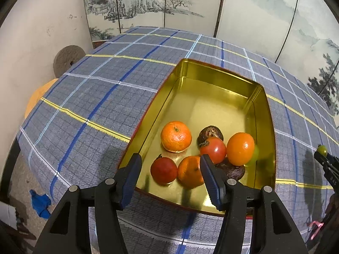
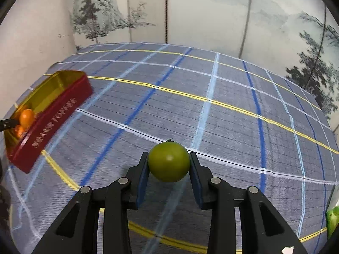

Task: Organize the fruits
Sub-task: 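Carry the green cherry tomato into the tin and open the right gripper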

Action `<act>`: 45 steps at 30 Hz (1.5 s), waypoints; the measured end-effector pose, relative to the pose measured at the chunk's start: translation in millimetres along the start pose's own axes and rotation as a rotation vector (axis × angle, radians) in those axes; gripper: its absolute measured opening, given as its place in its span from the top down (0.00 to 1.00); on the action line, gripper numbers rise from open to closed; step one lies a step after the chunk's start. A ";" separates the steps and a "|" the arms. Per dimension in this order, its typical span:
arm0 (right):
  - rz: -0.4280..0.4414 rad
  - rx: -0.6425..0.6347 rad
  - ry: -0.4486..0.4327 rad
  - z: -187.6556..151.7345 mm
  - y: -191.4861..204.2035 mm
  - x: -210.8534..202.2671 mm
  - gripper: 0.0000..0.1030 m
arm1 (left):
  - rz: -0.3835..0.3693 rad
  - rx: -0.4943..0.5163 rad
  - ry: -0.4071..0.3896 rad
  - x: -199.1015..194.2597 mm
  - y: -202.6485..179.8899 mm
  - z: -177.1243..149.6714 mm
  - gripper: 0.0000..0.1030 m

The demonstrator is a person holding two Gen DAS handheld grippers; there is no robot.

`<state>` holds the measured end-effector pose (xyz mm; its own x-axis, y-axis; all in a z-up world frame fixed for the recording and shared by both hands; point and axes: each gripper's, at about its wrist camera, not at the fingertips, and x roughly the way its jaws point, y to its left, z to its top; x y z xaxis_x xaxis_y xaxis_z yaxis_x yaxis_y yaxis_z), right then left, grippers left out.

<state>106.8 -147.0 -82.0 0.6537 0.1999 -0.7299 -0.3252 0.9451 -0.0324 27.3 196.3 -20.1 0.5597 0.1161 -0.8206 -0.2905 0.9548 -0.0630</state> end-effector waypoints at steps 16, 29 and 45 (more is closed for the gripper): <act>0.264 -0.150 -0.058 24.2 110.6 -35.9 0.67 | 0.024 -0.028 -0.060 -23.7 19.6 -0.9 0.42; 0.386 -0.288 -0.037 31.0 193.5 -31.2 0.67 | 0.060 -0.036 -0.070 -32.6 35.7 -6.8 0.42; 0.385 -0.350 0.031 26.8 228.5 2.4 0.67 | 0.075 -0.047 -0.040 -29.6 48.1 -15.1 0.39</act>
<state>52.4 76.3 -72.9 0.4230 0.5036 -0.7533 -0.7506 0.6605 0.0201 -15.0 234.7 -7.5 0.5651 0.1983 -0.8009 -0.3682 0.9293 -0.0298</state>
